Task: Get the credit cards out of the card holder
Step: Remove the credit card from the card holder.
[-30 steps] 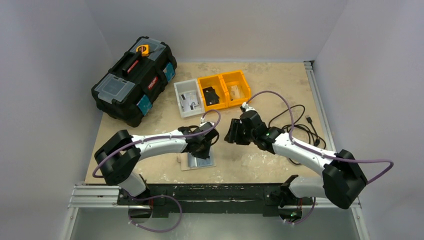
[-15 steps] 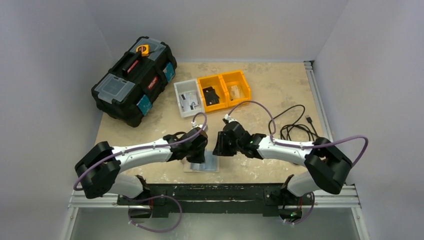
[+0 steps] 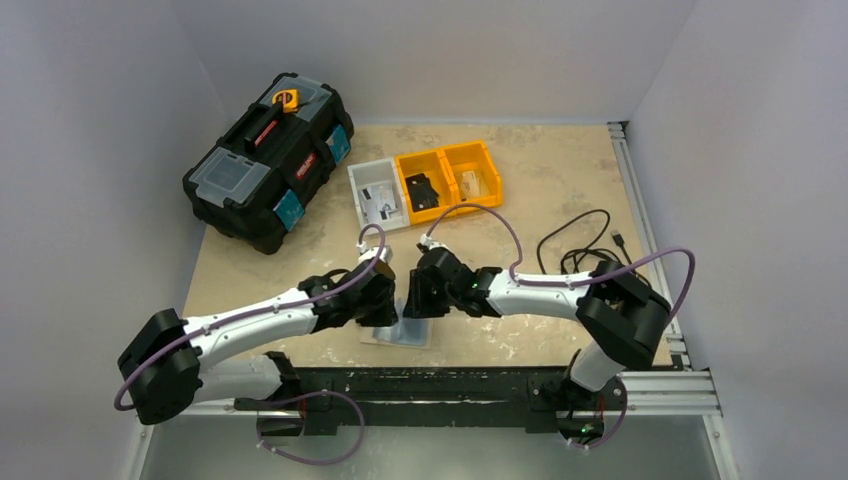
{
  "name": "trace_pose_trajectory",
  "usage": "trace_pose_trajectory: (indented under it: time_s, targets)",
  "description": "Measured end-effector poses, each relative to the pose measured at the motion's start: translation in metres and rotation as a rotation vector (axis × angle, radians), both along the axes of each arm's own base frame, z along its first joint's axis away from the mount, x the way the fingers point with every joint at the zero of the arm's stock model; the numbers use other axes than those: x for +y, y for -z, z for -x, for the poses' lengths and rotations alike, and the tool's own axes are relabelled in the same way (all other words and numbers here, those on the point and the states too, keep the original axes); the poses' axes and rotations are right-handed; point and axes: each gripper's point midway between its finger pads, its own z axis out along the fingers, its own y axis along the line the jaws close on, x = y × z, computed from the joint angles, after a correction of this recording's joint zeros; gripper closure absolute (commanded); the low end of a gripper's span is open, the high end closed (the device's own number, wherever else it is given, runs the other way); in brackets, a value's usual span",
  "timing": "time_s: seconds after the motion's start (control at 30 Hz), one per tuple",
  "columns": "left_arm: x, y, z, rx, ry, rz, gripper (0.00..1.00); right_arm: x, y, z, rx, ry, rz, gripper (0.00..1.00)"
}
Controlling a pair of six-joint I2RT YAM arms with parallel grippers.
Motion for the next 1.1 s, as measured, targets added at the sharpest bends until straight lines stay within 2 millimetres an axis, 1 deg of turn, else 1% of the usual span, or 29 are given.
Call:
trace_pose_trajectory:
  time_s: [0.1,0.2,0.33,0.47,0.57,0.6,0.7,0.77,0.87,0.97,1.1]
  targets:
    - [0.018,0.001,0.001,-0.001,-0.042,-0.058,0.69,0.013,-0.001,-0.001,-0.004,-0.015,-0.007,0.73]
    - [0.037,-0.003,0.003,-0.011,-0.083,-0.106,0.69,0.027,-0.001,-0.001,-0.006,-0.033,-0.012,0.71]
    - [0.059,-0.022,0.004,-0.056,-0.133,-0.120,0.68,0.045,-0.003,0.001,-0.002,-0.064,-0.033,0.70]
    - [0.068,-0.044,0.003,-0.101,-0.160,-0.098,0.68,0.061,0.004,0.002,0.017,-0.090,-0.049,0.70]
    - [0.069,-0.048,0.003,-0.104,-0.163,-0.096,0.68,0.068,0.017,0.002,0.039,-0.097,-0.043,0.68]
    - [0.069,-0.047,0.003,-0.101,-0.162,-0.099,0.68,0.070,0.021,0.003,0.053,-0.099,-0.043,0.65]
    - [0.068,-0.044,0.005,-0.084,-0.154,-0.106,0.69,0.075,0.018,0.004,0.065,-0.101,-0.071,0.57]
    - [0.066,-0.041,0.006,-0.069,-0.147,-0.110,0.69,0.076,0.014,0.005,0.066,-0.099,-0.084,0.54]
    - [0.062,-0.037,0.008,-0.049,-0.136,-0.109,0.70,0.072,0.003,0.006,0.059,-0.091,-0.103,0.53]
    - [0.057,-0.036,0.007,-0.041,-0.127,-0.096,0.72,0.067,-0.018,0.003,0.040,-0.074,-0.141,0.54]
    - [0.048,-0.032,0.007,-0.019,-0.107,-0.089,0.72,0.051,-0.044,-0.012,-0.009,-0.009,-0.167,0.54]
